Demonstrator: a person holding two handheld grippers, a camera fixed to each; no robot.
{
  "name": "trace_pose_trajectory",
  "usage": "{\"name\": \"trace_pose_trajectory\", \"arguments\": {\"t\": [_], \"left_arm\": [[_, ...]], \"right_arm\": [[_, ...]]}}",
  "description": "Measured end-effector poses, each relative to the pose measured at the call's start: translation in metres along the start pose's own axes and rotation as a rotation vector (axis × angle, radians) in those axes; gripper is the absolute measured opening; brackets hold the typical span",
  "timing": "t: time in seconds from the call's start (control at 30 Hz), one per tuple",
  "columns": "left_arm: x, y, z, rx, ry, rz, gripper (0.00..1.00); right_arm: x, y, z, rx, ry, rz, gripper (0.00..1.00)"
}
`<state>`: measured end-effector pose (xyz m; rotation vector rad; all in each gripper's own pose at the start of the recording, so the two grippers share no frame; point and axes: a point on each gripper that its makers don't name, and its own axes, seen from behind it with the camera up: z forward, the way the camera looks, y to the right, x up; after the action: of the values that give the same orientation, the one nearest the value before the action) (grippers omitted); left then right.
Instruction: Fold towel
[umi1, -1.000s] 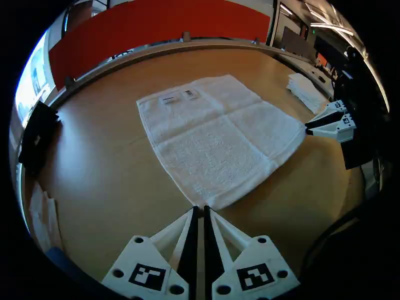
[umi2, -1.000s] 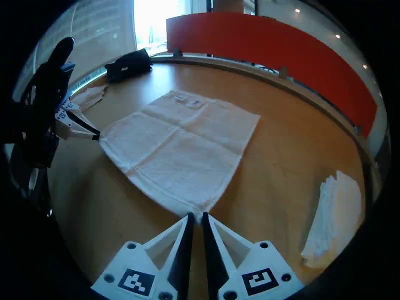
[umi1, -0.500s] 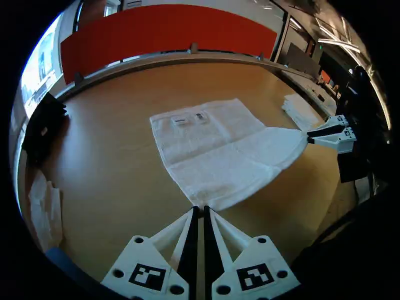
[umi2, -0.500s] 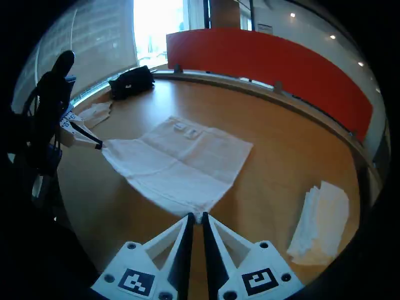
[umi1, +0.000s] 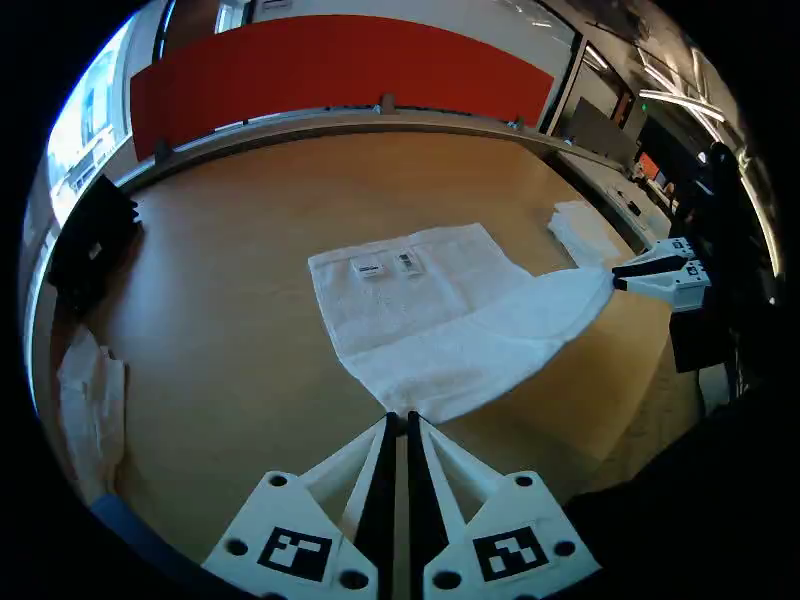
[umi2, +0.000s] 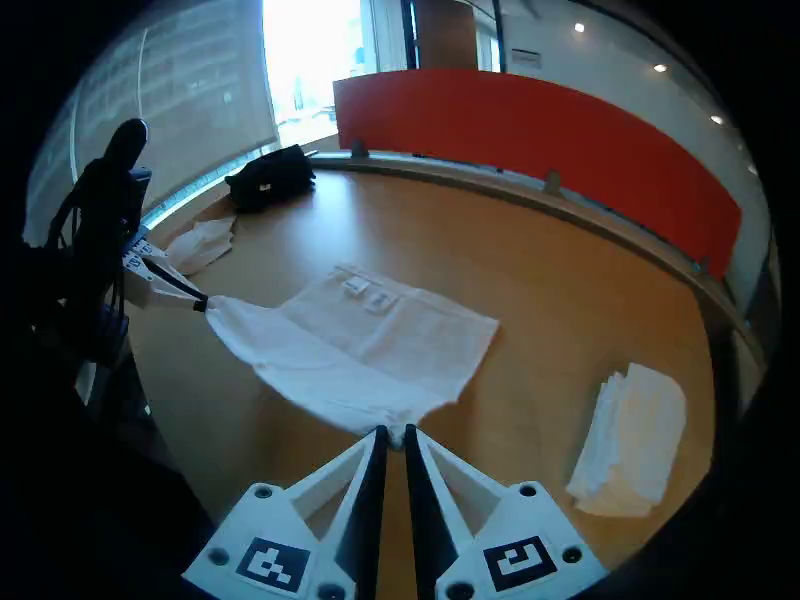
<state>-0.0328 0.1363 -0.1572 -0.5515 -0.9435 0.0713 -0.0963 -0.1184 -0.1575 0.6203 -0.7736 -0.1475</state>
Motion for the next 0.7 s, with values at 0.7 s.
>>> {"name": "trace_pose_trajectory", "arguments": {"t": [0.7], "left_arm": [[0.003, 0.002, -0.004, -0.001, 0.003, -0.06, 0.07]], "right_arm": [[0.004, 0.003, -0.001, 0.004, -0.009, 0.027, 0.13]]}}
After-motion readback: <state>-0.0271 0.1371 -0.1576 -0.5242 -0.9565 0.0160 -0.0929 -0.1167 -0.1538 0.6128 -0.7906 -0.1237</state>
